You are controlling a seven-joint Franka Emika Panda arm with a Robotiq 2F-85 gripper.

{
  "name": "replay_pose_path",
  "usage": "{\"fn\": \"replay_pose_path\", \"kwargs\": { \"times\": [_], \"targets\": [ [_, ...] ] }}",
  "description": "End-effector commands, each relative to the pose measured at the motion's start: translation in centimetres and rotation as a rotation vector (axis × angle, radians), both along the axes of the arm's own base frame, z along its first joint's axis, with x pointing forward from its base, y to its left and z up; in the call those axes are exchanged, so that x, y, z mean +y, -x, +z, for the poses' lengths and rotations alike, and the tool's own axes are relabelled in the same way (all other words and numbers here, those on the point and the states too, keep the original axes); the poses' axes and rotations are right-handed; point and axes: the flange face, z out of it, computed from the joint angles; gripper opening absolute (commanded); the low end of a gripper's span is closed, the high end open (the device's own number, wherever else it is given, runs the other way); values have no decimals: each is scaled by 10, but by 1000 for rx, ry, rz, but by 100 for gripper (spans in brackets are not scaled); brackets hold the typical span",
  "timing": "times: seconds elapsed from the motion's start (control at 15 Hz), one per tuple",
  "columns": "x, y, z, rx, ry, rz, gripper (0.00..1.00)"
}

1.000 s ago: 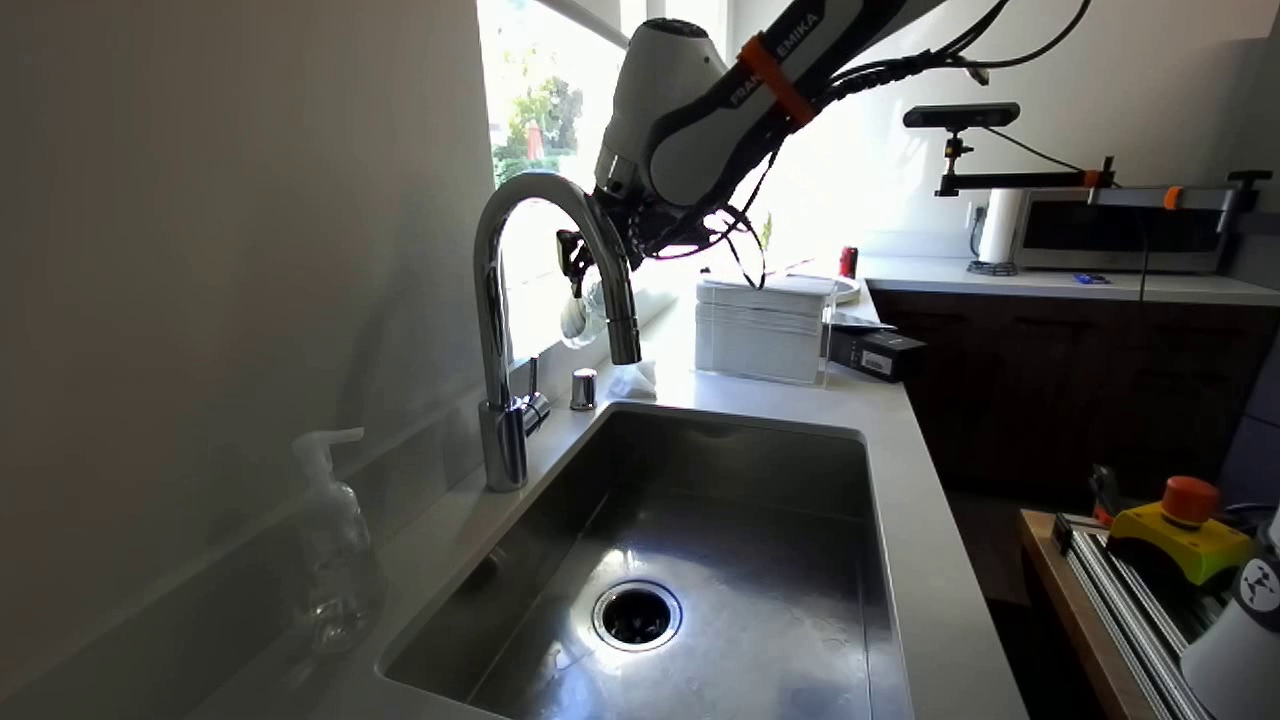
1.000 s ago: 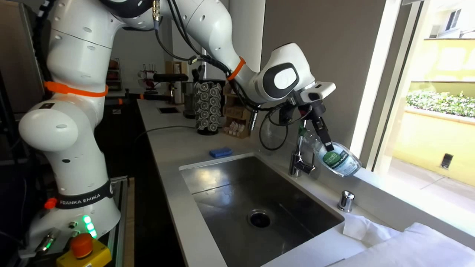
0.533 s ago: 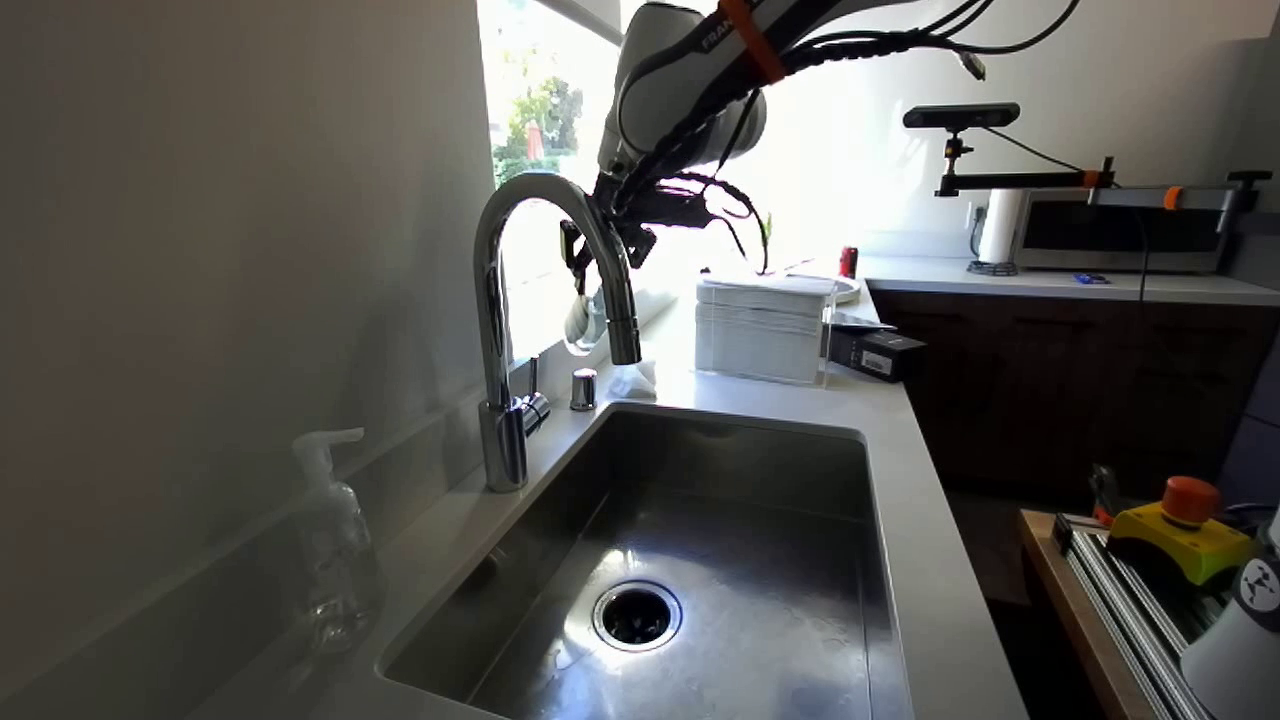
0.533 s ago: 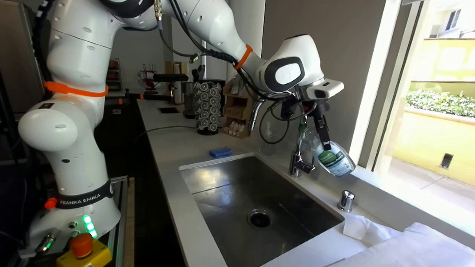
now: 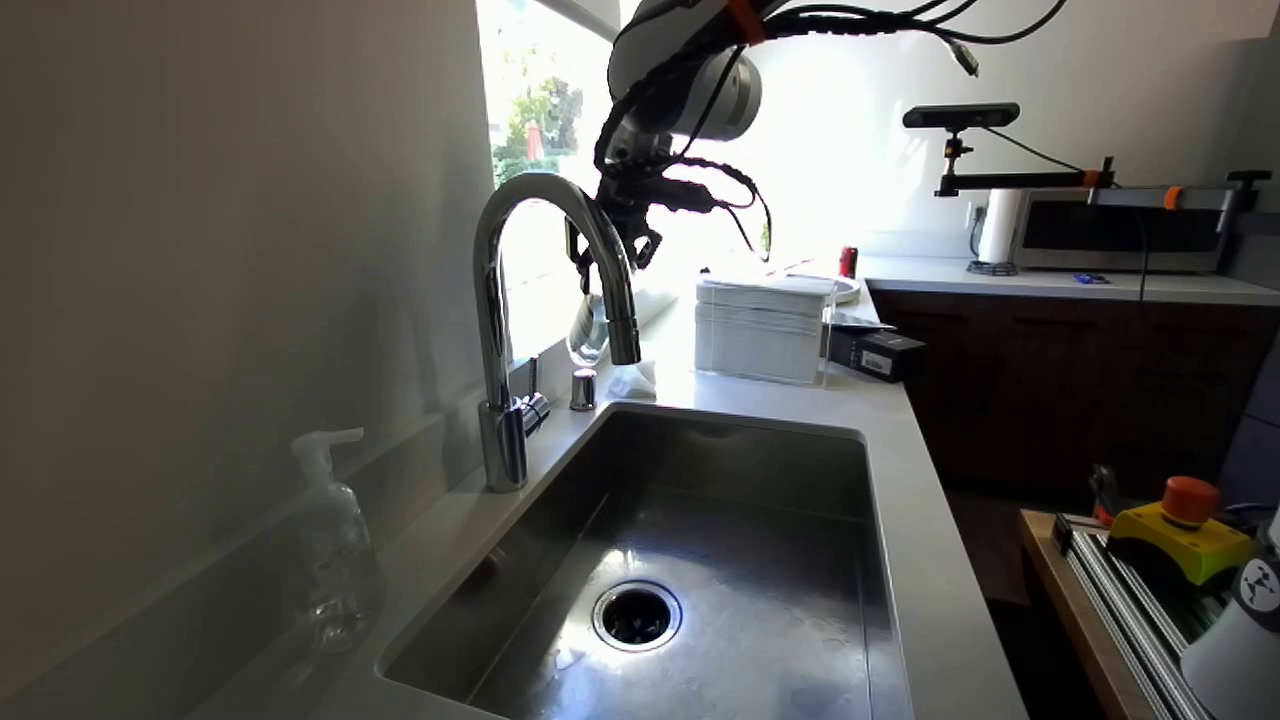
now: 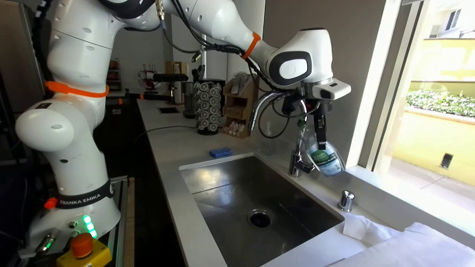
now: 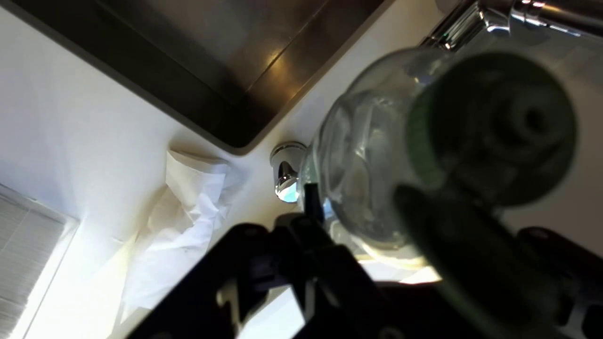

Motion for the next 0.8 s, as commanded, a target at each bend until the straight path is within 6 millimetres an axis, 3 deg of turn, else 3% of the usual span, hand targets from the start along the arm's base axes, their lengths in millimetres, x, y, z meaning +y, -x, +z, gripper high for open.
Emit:
{"fn": "replay_pose_path", "kwargs": {
  "times": [0.0, 0.13, 0.2, 0.73],
  "targets": [
    [0, 0, 0, 3, -1, 2, 52],
    [1, 0, -2, 5, -2, 3, 52],
    [-1, -3, -2, 12, -27, -27, 27],
    [-16, -20, -9, 90, -218, -220, 27]
  ]
}}
